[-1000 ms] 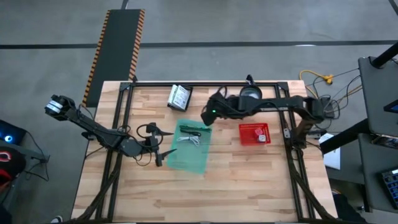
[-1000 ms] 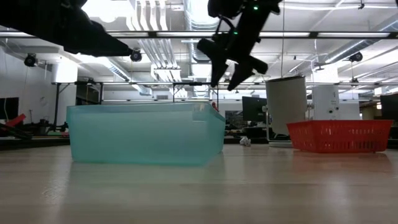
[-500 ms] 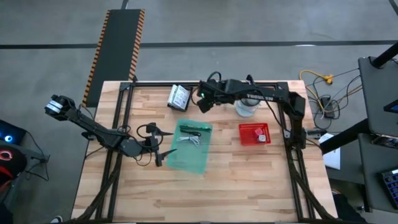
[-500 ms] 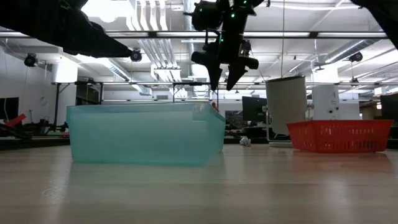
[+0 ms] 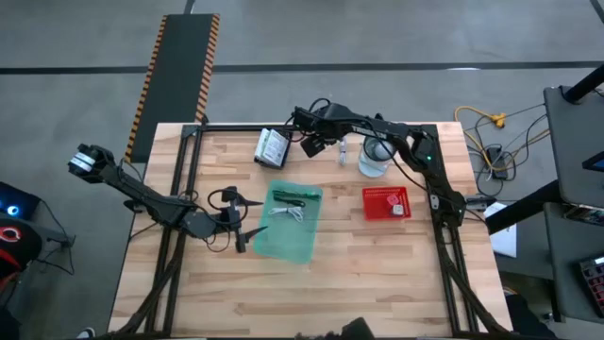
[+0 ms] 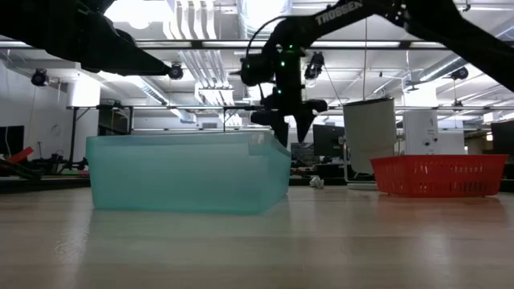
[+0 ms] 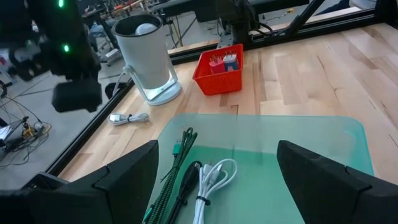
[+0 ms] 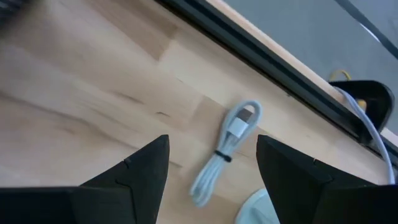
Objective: Pick and place items into bin
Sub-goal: Put the white charger cable into the green bin
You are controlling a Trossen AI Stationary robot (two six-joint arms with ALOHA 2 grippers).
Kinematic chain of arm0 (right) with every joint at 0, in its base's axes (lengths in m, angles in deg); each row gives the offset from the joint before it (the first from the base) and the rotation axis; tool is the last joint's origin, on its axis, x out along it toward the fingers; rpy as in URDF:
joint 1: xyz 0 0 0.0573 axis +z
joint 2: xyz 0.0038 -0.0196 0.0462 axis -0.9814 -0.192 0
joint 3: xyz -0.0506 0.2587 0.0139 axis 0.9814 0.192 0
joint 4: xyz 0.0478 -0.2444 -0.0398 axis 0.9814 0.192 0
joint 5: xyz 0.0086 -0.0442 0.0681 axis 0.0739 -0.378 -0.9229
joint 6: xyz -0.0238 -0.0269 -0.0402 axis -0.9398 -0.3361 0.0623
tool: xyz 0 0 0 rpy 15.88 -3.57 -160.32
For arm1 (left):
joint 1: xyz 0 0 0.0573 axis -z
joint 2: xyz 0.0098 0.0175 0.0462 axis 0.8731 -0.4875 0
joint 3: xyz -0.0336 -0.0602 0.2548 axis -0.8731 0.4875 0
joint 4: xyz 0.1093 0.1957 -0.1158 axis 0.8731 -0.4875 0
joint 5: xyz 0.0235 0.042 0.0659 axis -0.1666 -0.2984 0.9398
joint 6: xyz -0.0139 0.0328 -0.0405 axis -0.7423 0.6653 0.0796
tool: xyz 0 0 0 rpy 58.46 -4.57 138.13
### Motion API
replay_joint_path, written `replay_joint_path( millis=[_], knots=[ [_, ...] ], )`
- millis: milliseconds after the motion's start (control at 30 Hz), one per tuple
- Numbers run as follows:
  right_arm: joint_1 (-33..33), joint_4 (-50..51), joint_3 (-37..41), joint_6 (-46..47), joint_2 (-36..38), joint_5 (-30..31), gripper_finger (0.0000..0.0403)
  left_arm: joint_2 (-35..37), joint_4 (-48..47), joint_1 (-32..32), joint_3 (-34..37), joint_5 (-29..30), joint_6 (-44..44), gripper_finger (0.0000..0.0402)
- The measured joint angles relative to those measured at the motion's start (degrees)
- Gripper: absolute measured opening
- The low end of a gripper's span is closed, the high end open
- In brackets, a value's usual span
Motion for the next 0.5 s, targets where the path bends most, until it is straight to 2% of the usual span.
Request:
replay_joint_path(
  millis=[267, 500],
  knots=[
    [-3.03, 6.76, -6.69, -1.73, -6.87, 0.03, 0.0226, 0.00, -0.01, 0.01, 0.06, 0.00, 0.01, 0.0308],
    [-6.14, 6.84, -6.71, -4.52, -7.81, 0.06, 0.0226, 0.00, -0.04, 0.01, 0.13, 0.00, 0.02, 0.0308]
  ],
)
